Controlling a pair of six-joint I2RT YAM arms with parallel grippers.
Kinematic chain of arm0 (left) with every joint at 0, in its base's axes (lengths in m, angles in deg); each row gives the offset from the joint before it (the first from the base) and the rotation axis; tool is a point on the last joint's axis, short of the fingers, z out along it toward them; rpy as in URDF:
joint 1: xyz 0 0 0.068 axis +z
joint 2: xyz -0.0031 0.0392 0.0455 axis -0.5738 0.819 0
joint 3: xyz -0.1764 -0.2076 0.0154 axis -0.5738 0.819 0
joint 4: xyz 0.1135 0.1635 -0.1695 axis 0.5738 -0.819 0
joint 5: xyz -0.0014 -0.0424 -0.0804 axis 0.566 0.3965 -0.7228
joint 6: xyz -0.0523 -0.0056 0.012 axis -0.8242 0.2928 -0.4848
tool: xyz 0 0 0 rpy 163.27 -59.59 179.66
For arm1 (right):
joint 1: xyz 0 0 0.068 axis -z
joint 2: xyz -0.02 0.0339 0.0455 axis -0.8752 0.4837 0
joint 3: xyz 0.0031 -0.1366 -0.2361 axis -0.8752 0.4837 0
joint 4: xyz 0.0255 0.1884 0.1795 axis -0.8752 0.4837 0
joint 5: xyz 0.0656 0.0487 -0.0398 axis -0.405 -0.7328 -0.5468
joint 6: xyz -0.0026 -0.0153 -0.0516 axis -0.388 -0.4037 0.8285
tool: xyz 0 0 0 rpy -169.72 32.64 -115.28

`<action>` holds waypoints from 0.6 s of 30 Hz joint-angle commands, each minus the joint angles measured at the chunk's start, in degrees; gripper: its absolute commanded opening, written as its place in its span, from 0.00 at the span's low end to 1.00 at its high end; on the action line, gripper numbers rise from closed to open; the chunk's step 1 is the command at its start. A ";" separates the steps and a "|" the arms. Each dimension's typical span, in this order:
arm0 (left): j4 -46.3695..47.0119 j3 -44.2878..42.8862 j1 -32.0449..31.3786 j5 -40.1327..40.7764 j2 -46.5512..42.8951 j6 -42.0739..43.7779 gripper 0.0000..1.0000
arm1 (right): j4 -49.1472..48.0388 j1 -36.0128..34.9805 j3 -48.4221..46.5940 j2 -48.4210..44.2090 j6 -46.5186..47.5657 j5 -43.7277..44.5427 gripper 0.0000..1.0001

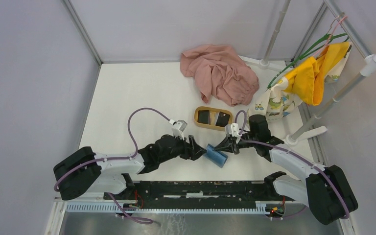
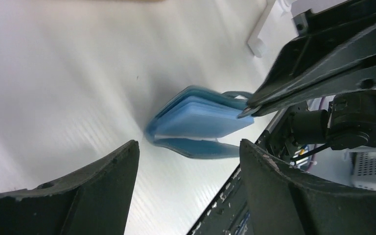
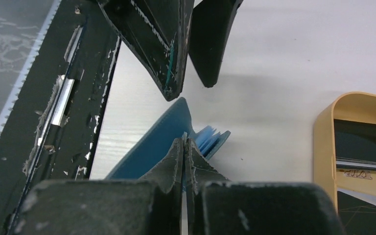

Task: Put the credit cards into the card holder
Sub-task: Open the card holder at the center of the board.

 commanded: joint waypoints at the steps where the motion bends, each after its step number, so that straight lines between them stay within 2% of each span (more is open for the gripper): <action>1: 4.91 3.18 -0.13 1.01 0.79 -15.75 0.81 | -9.74 0.14 0.97 -1.26 -8.46 -1.87 0.00; 5: 1.69 4.29 -2.32 6.99 -0.21 -20.24 0.81 | -9.59 0.09 1.24 -1.18 -8.06 3.85 0.00; 9: -2.18 3.28 -3.35 10.22 -1.07 -18.40 0.81 | -9.18 0.10 1.19 -1.01 -7.14 10.13 0.00; 14: -4.35 2.09 -3.70 11.23 -0.31 -10.78 0.66 | -6.37 0.14 0.60 -0.22 -3.16 20.97 0.00; 18: -4.18 0.80 -3.73 8.14 1.43 -6.92 0.43 | 1.20 -0.78 -0.76 0.50 7.83 29.86 0.00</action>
